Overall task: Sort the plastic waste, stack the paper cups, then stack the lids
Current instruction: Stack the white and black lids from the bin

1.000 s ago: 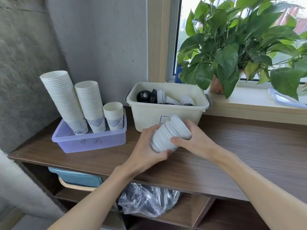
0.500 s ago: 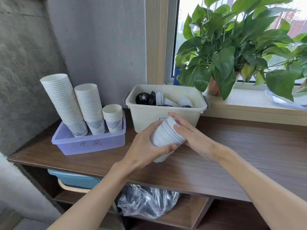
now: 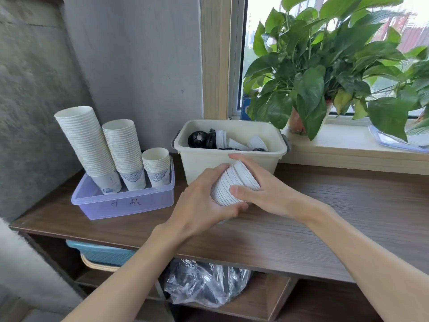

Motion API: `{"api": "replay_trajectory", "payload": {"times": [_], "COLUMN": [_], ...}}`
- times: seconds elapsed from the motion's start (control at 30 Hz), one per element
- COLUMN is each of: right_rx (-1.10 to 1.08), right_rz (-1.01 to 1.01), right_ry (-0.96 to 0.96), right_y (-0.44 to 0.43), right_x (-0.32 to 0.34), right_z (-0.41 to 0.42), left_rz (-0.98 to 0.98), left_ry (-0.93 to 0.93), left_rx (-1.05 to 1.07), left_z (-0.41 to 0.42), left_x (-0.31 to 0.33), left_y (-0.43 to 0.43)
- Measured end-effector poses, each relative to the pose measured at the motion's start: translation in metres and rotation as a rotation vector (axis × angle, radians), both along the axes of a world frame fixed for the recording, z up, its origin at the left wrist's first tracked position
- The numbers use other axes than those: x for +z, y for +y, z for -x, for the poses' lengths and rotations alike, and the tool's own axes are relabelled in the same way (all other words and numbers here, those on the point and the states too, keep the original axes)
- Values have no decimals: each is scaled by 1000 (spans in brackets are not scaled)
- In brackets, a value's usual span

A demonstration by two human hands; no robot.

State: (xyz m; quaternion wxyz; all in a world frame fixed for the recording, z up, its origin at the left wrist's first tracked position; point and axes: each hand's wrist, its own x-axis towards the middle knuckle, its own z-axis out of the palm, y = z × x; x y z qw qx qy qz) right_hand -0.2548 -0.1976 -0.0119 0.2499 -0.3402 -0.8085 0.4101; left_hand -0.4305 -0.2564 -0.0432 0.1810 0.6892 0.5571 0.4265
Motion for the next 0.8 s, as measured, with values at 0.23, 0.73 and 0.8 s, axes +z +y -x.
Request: {"api": "replay_trajectory", "payload": {"times": [0.23, 0.73, 0.8], "right_rx": [-62, -167, -167], "right_rz": [-48, -313, -352], "right_ry": [94, -105, -101], "right_y": [-2, -7, -10], "right_x": [5, 3, 6], "right_z": [-8, -7, -1], "left_rz": [16, 68, 10], "left_ry": [-100, -353, -380], "left_rx": [-1, 116, 171], "left_z": [8, 14, 8], "left_x": [-15, 6, 34], "left_y": [1, -5, -2]}}
